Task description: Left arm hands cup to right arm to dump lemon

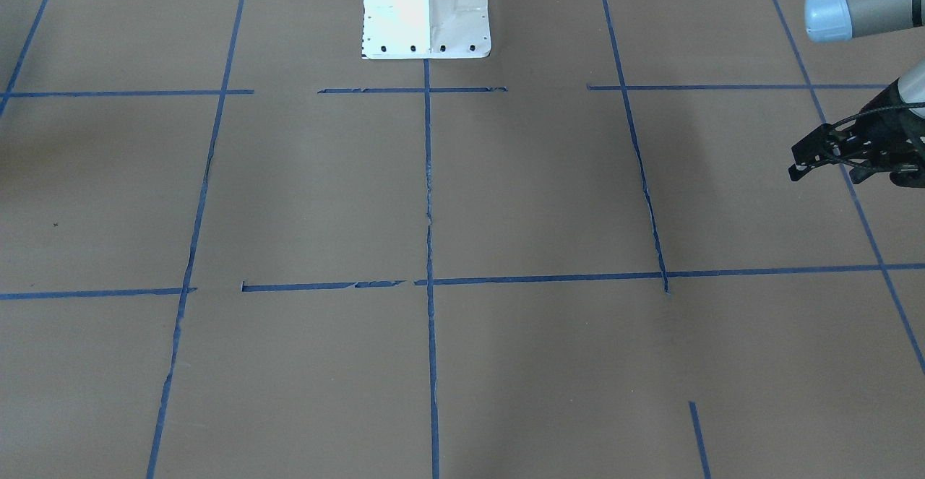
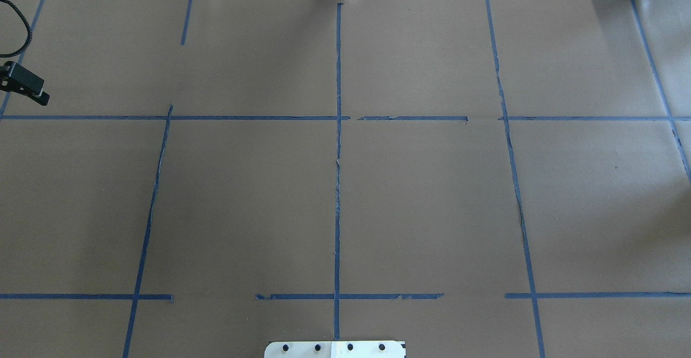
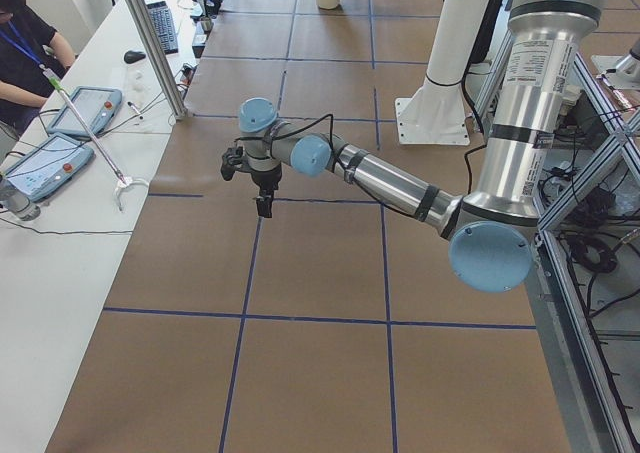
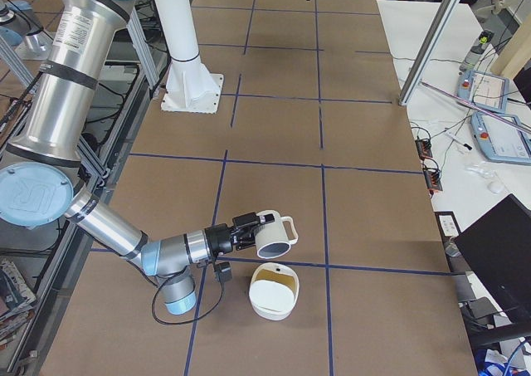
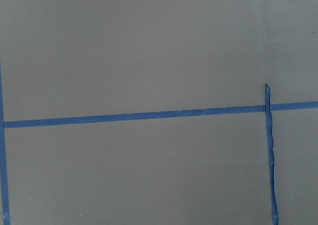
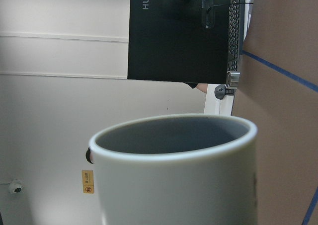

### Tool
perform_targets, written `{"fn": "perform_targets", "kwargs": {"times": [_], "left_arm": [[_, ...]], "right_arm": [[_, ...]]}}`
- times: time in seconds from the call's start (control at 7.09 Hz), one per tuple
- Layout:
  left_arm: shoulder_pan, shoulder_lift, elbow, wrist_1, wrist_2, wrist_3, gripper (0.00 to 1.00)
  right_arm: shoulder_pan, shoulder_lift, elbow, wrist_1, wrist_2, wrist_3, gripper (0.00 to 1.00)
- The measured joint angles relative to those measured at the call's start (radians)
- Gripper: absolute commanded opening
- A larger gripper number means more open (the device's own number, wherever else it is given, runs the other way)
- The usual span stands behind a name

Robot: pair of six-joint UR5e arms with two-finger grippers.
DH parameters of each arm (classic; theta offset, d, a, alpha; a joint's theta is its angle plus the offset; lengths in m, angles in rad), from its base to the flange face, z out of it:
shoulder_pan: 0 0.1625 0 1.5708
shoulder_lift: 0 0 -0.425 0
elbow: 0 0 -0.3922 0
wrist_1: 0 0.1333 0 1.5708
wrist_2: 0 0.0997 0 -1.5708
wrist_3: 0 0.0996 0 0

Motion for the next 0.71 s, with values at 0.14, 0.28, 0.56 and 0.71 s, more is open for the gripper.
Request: {"fn": "perform_targets", "kwargs": {"times": [0.14,0.28,0.56,0.71], "left_arm": [[0.000,0.001,0.001,0.000,0.000,0.000,1.00],[0.001,0.001,0.003,0.000,0.000,0.000,1.00],[0.003,0.000,0.015,-0.002,-0.002,0.000,1.00],[0.004,-0.001,0.017,-0.002,-0.002,0.000,1.00]], "right_arm": [[0.106,0.005,0.067,-0.098,0.122,-0.061,0.16],[0.214,0.008,0.143,-0.209,0.263,-0.147,0.15],[0.302,0.017,0.243,-0.376,0.399,-0.385,0.13],[0.312,0.037,0.263,-0.448,0.428,-0.541,0.13]]}}
